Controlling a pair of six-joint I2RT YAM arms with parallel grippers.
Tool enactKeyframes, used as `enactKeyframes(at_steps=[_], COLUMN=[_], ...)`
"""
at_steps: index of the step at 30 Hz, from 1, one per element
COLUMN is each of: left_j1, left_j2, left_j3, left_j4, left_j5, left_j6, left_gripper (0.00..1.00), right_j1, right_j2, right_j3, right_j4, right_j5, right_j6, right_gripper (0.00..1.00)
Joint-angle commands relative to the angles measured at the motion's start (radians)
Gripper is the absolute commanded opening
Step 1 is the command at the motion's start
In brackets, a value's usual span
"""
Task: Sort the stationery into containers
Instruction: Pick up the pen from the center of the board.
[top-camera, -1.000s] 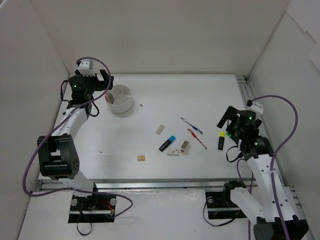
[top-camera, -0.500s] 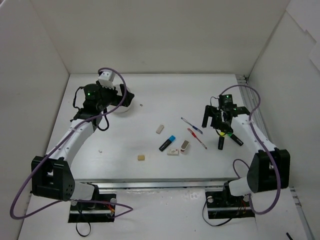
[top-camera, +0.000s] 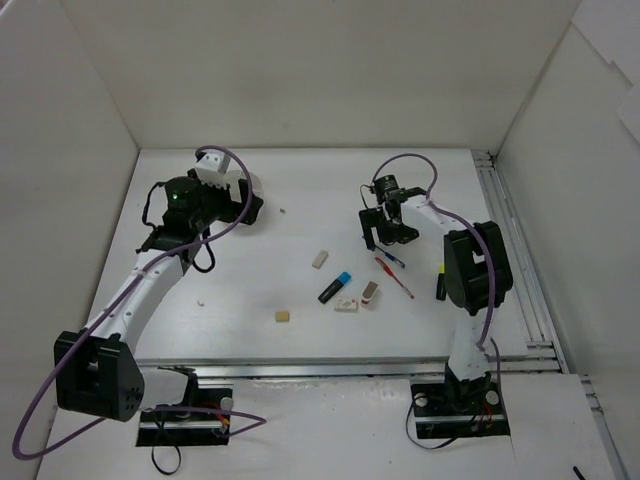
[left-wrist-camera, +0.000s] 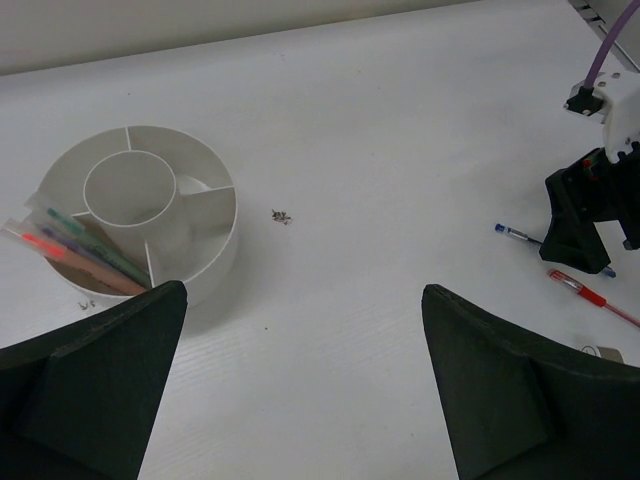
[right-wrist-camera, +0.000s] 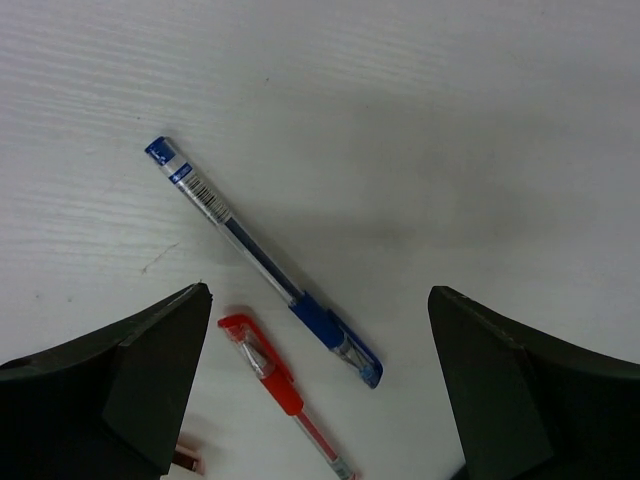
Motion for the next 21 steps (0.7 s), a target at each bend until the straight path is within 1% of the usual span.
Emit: enactKeyframes(at_steps=[1, 3, 9, 12, 14, 15, 19, 21], left_j1=[-0.004, -0.004, -0.026, -0.046, -0.055, -0.065, -0.086, -0.095], left_j2=[-0.050, -0.062, -0.088, -0.095, -0.098, -0.098, -0.093, -0.093], left_j3=[0.020, 0.017, 0.008, 0.003, 0.003, 0.003, 0.006, 0.012], left_j4=[0.008, -0.006, -0.015, -0.012, -0.012, -0.014, -0.023, -0.024], left_j5=[-0.022, -0.024, -0.035, -0.036, -0.041, -0.045, -0.073, -0.073], left_j6=[0.042, 0.051, 0.068, 0.076, 0.079, 0.082, 0.089, 0.088], left_gripper=[1.00, 1.00, 1.00, 1.00, 1.00, 1.00, 1.00, 1.00], right_j1=[-0.010, -0.009, -0.027, -0.053, -0.076, -0.079, -0.081, -0.079], right_j2=[0.017, 0.030, -0.024, -0.048, -0.055, -0.059, -0.065, -0.082], right_j3=[0.065, 0.059, -0.036, -0.089, -0.116, -0.122, -0.147, -0.167], right_j4=[0.010, 0.010, 0.018, 0.028, 0.036, 0.039, 0.038, 0.038], right_j5=[-0.016, -0.005, 0.072, 0.058, 0.034, 0.018, -0.008, -0.022], right_j6=[-0.030, -0.018, 0.049, 0.078, 0.082, 0.074, 0.052, 0.048], right_gripper=[0.86, 0.83, 0.83, 0.82, 0.77, 0.72, 0.65, 0.58])
